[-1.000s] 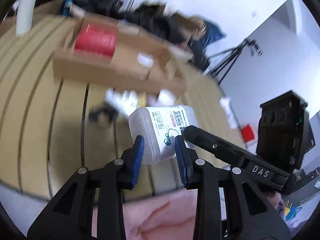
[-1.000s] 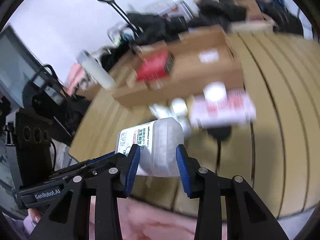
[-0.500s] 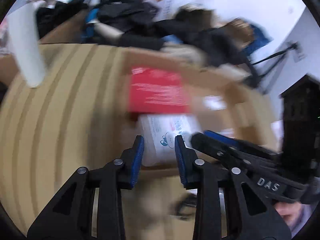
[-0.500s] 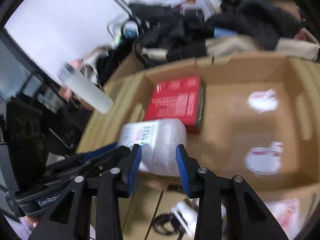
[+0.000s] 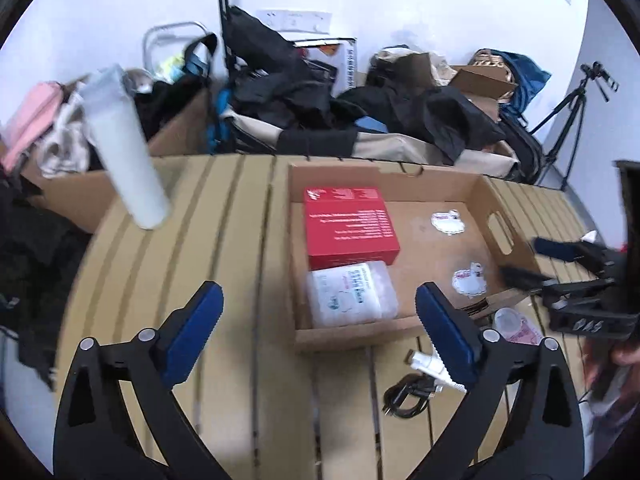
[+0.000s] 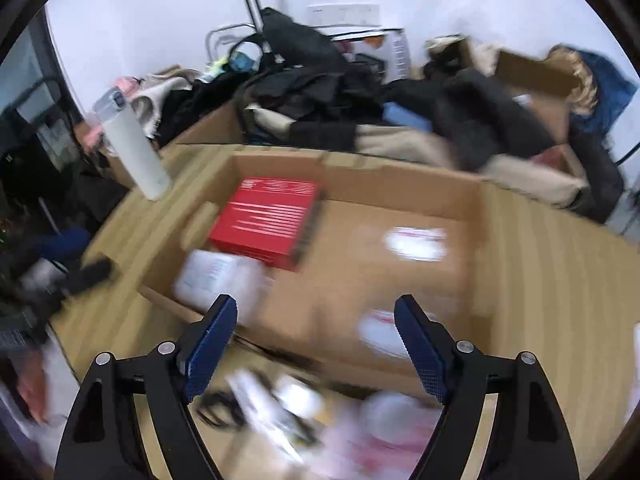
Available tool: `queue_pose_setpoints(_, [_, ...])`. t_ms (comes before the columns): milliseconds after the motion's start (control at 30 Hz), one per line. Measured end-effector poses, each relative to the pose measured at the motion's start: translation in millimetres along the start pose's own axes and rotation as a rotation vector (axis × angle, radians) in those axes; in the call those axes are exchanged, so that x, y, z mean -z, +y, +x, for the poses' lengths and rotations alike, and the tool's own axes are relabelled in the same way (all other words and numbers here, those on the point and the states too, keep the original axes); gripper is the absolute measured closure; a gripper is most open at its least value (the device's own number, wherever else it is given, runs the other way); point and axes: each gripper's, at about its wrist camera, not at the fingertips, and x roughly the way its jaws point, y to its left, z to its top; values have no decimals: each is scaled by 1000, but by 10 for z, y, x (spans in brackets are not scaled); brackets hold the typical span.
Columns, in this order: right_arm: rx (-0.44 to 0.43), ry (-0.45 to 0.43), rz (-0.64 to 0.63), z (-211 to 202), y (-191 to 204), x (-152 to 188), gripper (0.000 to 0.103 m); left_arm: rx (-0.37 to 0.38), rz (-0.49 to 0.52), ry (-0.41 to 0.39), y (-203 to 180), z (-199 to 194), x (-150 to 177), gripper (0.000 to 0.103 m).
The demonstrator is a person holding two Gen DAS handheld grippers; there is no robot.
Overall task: Organize objects
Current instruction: 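Carry the white jug into the cardboard tray and open both tools, then pull both tools back from the tray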
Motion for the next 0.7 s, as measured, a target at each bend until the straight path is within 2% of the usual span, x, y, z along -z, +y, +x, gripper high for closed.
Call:
queue_pose_setpoints(133, [121,1,8,-396,-332,115,19,-50,-11,-29,-28,-287,5,3])
queue_pose_setpoints(233, [127,-22,48,-685,-484,232,19,-81,-1,-51,-107,-491,125,3])
queue_pose_setpoints(400, [132,-77,56,-1132,-447,546,19,-126,16,-55,-261,-795,387,3])
queue_pose_setpoints(533, [91,-119,68,-1420,-304,1075,19,-97,48,-96,-378,-1177,900,0])
queue_pose_setpoints(700, [90,-99,33,-1527,-23,1885,19,-56,75,-76,-497,-1459,1639,0])
